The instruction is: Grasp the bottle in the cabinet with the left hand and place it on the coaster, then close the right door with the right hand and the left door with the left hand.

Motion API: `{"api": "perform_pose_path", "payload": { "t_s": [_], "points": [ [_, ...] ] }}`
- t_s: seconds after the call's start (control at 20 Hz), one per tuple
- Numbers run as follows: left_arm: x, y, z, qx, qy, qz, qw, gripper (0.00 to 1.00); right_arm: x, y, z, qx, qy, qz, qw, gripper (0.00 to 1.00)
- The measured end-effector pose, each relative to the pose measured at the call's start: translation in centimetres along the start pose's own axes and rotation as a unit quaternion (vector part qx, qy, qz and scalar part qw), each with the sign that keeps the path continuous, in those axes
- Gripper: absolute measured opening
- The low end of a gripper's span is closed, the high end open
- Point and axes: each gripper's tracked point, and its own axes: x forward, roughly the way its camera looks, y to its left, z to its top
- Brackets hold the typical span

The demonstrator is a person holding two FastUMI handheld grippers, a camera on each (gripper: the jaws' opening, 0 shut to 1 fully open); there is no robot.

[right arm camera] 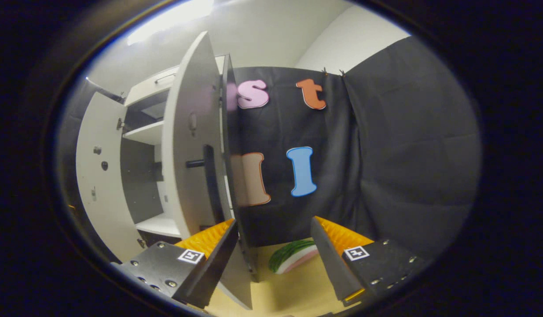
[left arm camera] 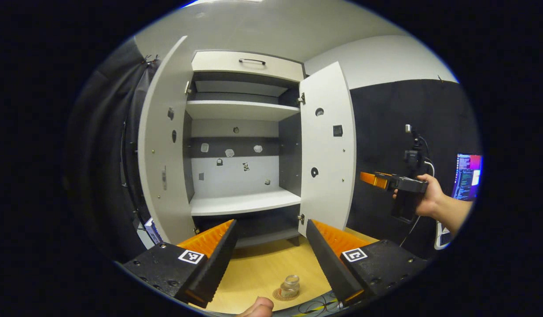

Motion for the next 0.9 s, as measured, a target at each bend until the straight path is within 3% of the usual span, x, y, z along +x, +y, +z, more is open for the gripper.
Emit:
{"api": "perform_pose_path", "payload": {
  "t_s": [0.2,0.5,0.75,0.8,0.85,0.9],
  "points": [
    [-1.8,4.4,0.4,0.013,-0.013,0.054,0.998,0.98,3.0,-0.4,1.6,0.011,0.009,0.008,1.000,1.00],
    [-3.9,8.4,-1.4,0.007,0.004,0.095,0.995,0.98,4.2,2.4,0.3,-0.038,0.073,0.076,0.994,0.96],
    [-5.2,9.1,-1.0,-0.019,-0.012,0.094,0.995,0.99,3.2,4.3,0.3,-0.055,0.088,0.067,0.992,0.95],
    [-5.4,9.4,-1.1,-0.021,-0.010,0.097,0.995,0.97,3.1,4.8,0.5,-0.059,0.082,0.064,0.993,0.88],
    [-5.7,9.7,-1.2,-0.022,-0.005,0.101,0.995,0.97,2.9,5.2,0.5,-0.062,0.080,0.062,0.993,0.95],
    [-5.9,9.8,-1.3,-0.024,-0.004,0.100,0.995,0.97,2.8,5.7,0.5,-0.062,0.076,0.062,0.993,0.95]
  ]
}}
